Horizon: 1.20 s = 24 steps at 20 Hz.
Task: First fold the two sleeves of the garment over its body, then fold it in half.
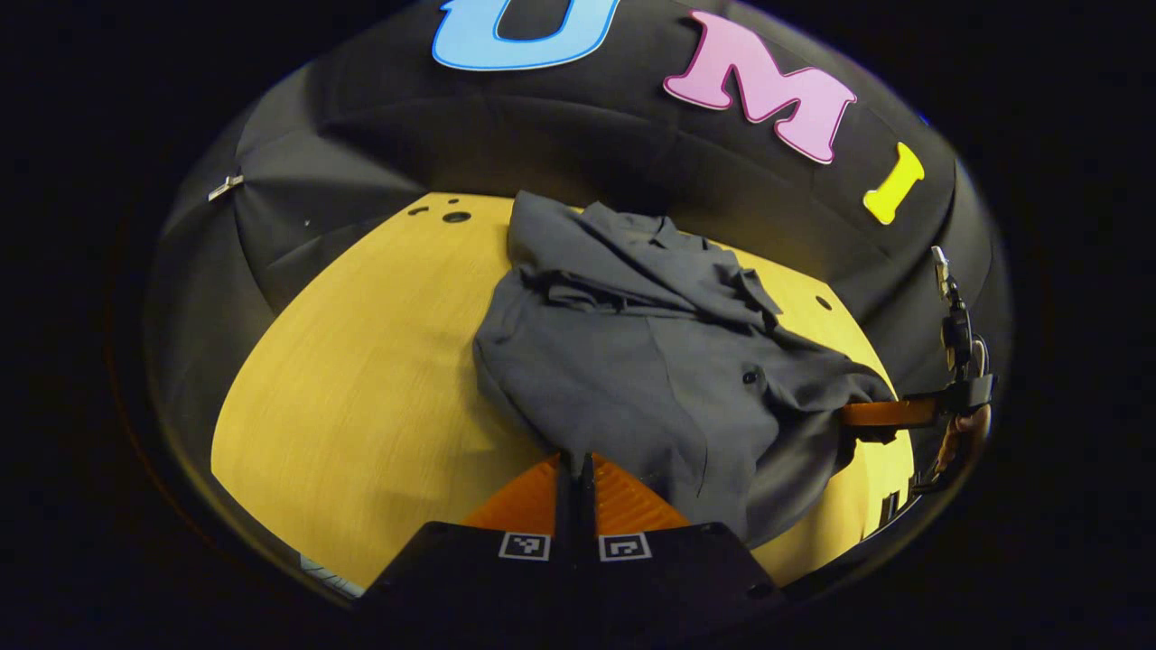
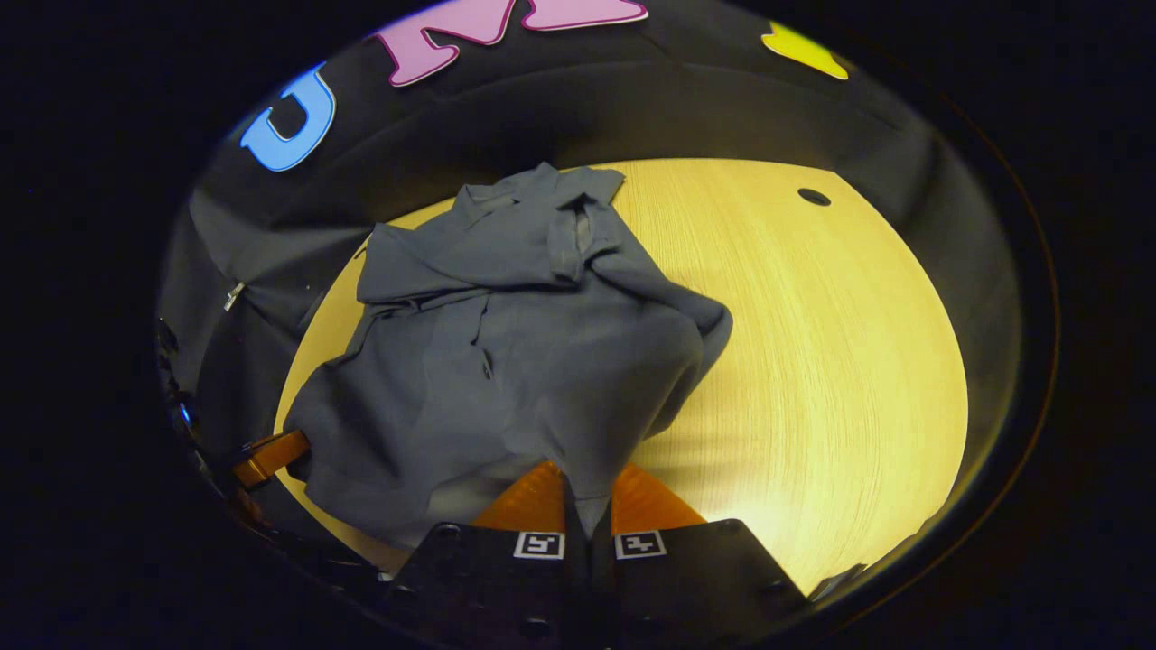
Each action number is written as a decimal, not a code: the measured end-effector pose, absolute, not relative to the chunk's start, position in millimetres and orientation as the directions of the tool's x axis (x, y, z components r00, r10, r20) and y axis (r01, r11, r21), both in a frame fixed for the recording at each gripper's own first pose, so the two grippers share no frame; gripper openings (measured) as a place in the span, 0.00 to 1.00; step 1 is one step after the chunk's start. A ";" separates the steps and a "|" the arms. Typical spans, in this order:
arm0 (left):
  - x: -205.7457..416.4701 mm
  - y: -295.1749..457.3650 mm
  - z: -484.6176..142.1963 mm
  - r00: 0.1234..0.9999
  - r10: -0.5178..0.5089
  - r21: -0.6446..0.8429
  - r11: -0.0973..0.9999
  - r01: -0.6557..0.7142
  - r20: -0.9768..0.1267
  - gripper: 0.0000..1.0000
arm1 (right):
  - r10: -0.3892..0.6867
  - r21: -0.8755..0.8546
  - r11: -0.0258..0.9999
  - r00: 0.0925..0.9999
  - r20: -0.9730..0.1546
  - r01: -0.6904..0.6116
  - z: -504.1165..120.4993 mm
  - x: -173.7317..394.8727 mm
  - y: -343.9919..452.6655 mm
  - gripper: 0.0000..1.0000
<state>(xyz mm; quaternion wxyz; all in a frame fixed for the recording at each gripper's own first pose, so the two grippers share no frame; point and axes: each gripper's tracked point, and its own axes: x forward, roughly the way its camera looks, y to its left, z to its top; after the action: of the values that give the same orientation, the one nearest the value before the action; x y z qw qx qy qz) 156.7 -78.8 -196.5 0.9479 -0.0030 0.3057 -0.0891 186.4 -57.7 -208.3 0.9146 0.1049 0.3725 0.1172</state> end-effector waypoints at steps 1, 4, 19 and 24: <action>162.6 -80.0 -191.9 0.802 -0.168 -0.052 0.984 0.169 -0.573 0.06 | 0.291 0.271 0.952 0.709 -0.642 -0.146 -201.4 191.9 -58.1 0.06; 177.4 -86.3 -174.1 0.823 -0.174 -0.071 0.984 0.161 -0.541 0.06 | 0.301 0.265 0.949 0.729 -0.615 -0.168 -190.6 207.7 -53.5 0.06; 300.8 -85.2 -90.3 0.898 -0.196 -0.146 0.978 0.149 -0.394 0.05 | 0.312 0.287 0.939 0.819 -0.481 -0.189 -122.1 330.2 -44.7 0.05; 360.0 -83.0 -63.7 0.927 -0.186 -0.108 0.981 0.159 -0.326 0.05 | 0.311 0.281 0.938 0.853 -0.418 -0.204 -96.3 386.4 -35.8 0.05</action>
<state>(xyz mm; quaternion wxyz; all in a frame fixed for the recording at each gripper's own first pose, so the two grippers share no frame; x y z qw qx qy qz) 360.0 -83.0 -63.7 0.9808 -0.0398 0.1696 -0.0880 386.4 -35.8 -96.3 0.9559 0.1137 0.2348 0.1347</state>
